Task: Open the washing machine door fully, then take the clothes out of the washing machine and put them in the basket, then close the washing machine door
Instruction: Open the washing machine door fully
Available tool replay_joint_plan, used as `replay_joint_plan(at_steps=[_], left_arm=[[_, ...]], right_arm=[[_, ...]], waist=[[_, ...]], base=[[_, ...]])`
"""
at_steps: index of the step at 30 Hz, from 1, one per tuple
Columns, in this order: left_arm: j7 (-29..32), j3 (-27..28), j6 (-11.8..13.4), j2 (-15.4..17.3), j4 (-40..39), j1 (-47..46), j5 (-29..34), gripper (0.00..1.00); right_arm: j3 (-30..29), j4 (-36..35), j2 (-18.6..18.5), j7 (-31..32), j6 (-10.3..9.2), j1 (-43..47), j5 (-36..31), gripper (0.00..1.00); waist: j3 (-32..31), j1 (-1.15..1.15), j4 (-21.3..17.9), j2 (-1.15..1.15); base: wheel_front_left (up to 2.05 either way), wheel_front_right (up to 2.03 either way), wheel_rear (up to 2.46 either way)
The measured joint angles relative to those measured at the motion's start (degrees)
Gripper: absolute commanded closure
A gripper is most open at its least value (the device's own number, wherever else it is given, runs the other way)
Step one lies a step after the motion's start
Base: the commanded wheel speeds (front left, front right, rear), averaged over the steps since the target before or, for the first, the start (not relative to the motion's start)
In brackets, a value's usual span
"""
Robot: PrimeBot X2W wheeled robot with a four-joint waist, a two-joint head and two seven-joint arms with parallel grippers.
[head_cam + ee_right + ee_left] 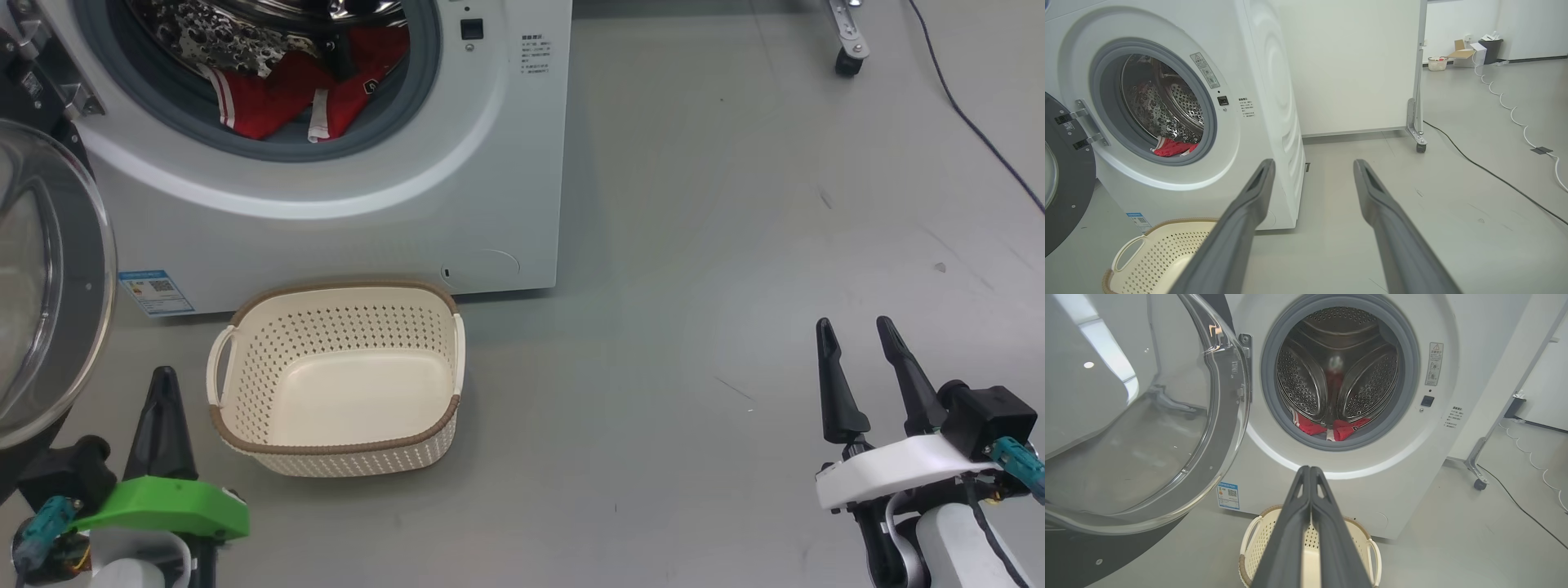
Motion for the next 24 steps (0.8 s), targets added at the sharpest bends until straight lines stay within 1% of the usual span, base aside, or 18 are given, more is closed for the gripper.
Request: replay_joint_plan(at_steps=[6, 11, 12, 13, 14, 15, 24], left_arm=[[0.0, -2.1, -0.4, -0.6, -2.4, 1.8, 1.2, 1.0], [-0.2, -4.1, -0.8, -1.4, -3.5, 3.0, 1.9, 1.0], [-0.2, -4.4, -0.8, -1.5, -3.5, 3.4, 1.9, 0.96], [-0.2, -4.5, -0.8, -1.6, -3.7, 3.8, 1.9, 0.67], [-0.2, -4.6, -0.8, -1.7, -3.9, 4.1, 1.9, 0.18], [-0.2, -4.8, -0.8, -1.7, -4.0, 4.2, 1.9, 0.0], [-0.2, -4.9, -0.7, -1.7, -5.8, 4.3, 4.3, 0.0]], right_arm=[[-1.0, -0.9, 0.2, 0.0, 0.0, 1.6, 0.0, 0.0], [-1.6, -1.5, 0.3, 0.0, 0.0, 2.1, -0.3, 0.0], [-1.7, -1.6, 0.3, 0.0, 0.0, 2.1, -0.5, 0.0], [-1.7, -1.7, 0.3, 0.0, 0.0, 2.1, -0.5, 0.0], [-1.8, -1.8, 0.4, 0.0, 0.0, 2.2, -0.5, 0.0], [-1.8, -1.8, 0.4, 0.0, 0.0, 2.2, -0.5, 0.0], [-1.9, -2.2, 0.7, 0.0, 0.0, 3.2, -0.8, 0.0]], waist=[[-1.1, 0.0, -1.9, 0.0], [-1.2, 0.0, -2.5, 0.0], [-1.2, 0.0, -2.5, 0.0], [-1.2, 0.0, -2.6, 0.0], [-1.1, 0.0, -2.6, 0.0], [-1.1, 0.0, -2.6, 0.0], [-0.9, 0.0, -2.5, 0.0]], base=[[0.0, 0.0, 0.0], [0.0, 0.0, 0.0], [0.0, 0.0, 0.0], [0.0, 0.0, 0.0], [0.0, 0.0, 0.0], [0.0, 0.0, 0.0], [0.0, 0.0, 0.0]])
